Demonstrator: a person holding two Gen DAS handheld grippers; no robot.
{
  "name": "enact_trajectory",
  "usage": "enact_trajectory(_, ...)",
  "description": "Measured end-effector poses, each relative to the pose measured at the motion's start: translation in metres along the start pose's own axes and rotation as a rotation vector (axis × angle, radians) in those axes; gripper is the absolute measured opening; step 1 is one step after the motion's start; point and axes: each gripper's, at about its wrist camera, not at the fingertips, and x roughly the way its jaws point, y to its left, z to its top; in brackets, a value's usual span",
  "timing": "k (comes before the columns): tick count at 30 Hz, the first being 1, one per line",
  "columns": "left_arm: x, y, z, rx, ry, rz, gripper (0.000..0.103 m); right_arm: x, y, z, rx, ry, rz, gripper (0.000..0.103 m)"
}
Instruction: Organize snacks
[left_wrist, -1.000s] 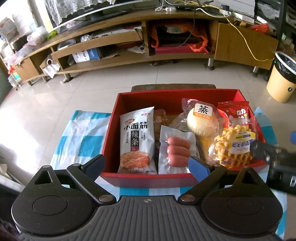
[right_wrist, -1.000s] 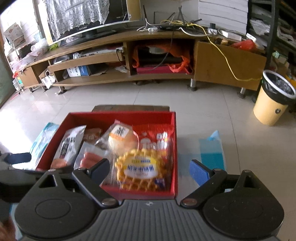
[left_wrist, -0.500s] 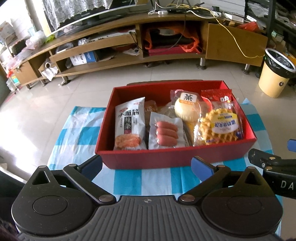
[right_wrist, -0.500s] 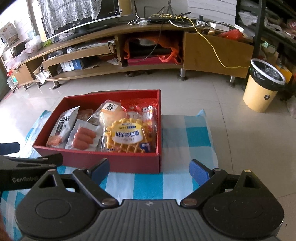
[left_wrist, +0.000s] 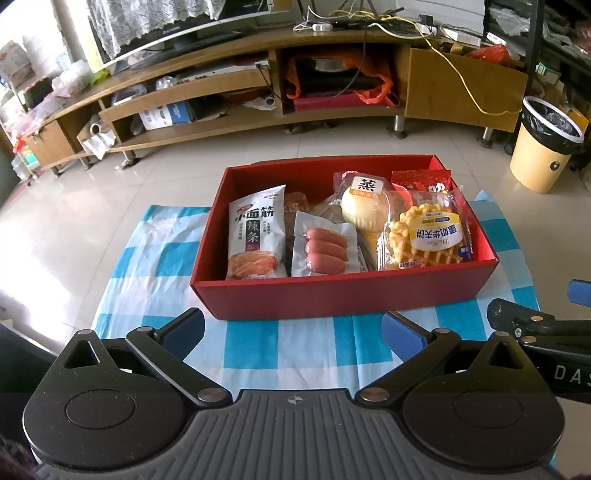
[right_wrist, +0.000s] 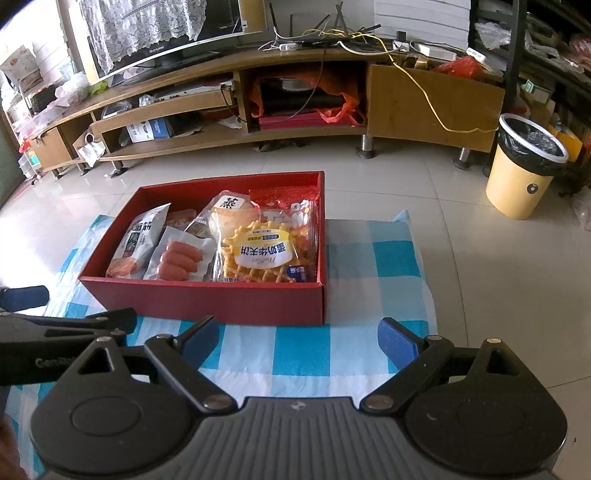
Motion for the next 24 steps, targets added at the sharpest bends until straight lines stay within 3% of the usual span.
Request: enact_trajectory(24,-0.046,0.012,-0.049,-0.005,-0.028,0.008,0.103,-0.041,0.013,-0.043,-0.020,-0.020,0.021,0.090)
